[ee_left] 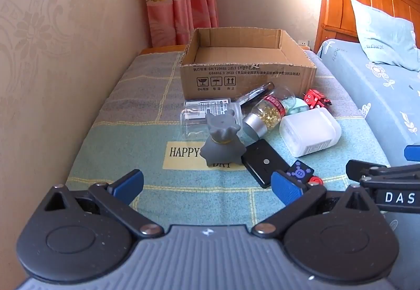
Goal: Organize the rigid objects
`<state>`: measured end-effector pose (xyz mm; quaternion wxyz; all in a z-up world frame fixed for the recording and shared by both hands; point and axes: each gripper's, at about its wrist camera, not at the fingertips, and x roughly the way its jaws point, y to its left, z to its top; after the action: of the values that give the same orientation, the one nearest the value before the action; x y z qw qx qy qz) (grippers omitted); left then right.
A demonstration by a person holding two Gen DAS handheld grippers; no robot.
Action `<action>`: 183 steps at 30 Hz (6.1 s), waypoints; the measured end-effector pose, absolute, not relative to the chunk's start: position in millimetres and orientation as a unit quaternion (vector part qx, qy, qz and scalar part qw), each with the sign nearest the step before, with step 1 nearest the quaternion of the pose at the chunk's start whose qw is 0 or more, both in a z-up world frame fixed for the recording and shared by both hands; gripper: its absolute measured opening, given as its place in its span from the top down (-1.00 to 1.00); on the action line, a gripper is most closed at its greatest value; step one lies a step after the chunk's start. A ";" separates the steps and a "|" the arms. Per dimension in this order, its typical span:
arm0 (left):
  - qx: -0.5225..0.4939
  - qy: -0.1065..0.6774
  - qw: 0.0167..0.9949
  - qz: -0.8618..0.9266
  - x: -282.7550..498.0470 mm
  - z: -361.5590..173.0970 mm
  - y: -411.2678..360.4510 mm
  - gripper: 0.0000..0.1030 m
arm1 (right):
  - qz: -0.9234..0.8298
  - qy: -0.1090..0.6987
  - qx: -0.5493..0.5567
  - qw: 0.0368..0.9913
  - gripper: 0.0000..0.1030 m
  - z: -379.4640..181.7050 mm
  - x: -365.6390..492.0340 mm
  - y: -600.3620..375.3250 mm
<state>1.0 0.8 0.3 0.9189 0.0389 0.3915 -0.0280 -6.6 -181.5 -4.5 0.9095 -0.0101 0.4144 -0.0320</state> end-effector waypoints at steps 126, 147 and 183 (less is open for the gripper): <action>0.005 0.414 0.910 -0.038 98.1 -26.9 39.9 -0.99 | 0.079 0.426 -0.021 0.901 -1.00 -29.7 42.7 -175.0; -0.010 0.400 0.912 -0.085 78.3 -25.2 64.6 -0.99 | 0.168 0.445 -0.073 0.877 -1.00 -61.0 44.1 -153.3; 0.026 0.408 0.911 -0.057 68.1 -60.4 96.0 -0.99 | 0.187 0.449 -0.103 0.868 -1.00 -84.7 50.6 -152.8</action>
<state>68.1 96.0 -60.4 0.9109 0.0256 0.4079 -0.0573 50.6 -152.8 -84.7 0.8678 -0.1029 0.4490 0.1865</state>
